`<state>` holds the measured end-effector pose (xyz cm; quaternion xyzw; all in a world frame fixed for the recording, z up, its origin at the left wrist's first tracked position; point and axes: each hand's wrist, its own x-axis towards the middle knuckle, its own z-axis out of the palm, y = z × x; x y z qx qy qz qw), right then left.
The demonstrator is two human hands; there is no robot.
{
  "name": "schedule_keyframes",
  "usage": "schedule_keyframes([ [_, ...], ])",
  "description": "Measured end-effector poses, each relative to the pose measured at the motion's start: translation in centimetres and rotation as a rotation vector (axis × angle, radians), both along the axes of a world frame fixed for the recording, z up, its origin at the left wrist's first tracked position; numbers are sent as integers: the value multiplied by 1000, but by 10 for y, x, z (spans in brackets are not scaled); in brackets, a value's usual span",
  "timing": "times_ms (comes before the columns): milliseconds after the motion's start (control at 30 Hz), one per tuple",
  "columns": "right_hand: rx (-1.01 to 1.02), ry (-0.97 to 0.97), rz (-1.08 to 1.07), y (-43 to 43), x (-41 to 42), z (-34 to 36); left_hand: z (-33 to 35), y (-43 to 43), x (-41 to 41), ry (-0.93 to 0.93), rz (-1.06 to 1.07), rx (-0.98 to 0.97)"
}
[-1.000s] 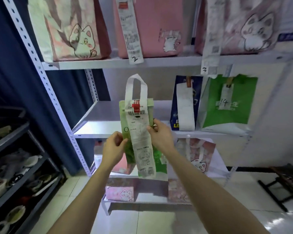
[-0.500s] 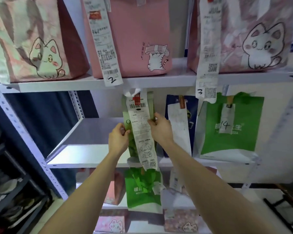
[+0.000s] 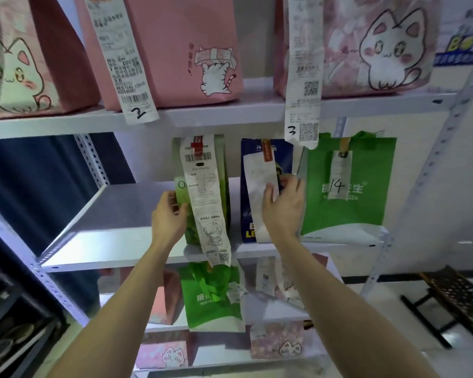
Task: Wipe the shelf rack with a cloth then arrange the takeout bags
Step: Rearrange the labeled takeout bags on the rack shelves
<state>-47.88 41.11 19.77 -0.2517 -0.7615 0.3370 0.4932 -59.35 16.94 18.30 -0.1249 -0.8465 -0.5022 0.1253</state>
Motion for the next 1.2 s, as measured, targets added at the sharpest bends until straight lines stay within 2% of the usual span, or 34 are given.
schedule_keyframes([
  [67,-69,-69,-49,18,3,1,0,0,-1,-4,12,8],
  [200,-230,-339,15,42,-1,-3,2,2,-2,-13,8,-29],
  [433,-188,-272,75,38,12,-13,-11,-9,11,13,-37,-2],
  [700,-216,-161,-93,-3,83,-14,-10,-33,38,26,-70,-71],
  [800,-193,-158,-154,-32,115,-20,-7,-44,61,12,-273,-83],
  [900,-200,-193,-184,-71,143,-24,-7,-58,93,-87,-544,-98],
  [967,-202,-187,-178,-101,157,-29,-7,-72,111,-145,-648,-86],
  [1100,-181,-195,-135,-170,163,-41,-16,-111,135,-205,-782,-100],
  [1200,-150,-231,9,-222,141,-47,-22,-149,132,-170,-687,-115],
])
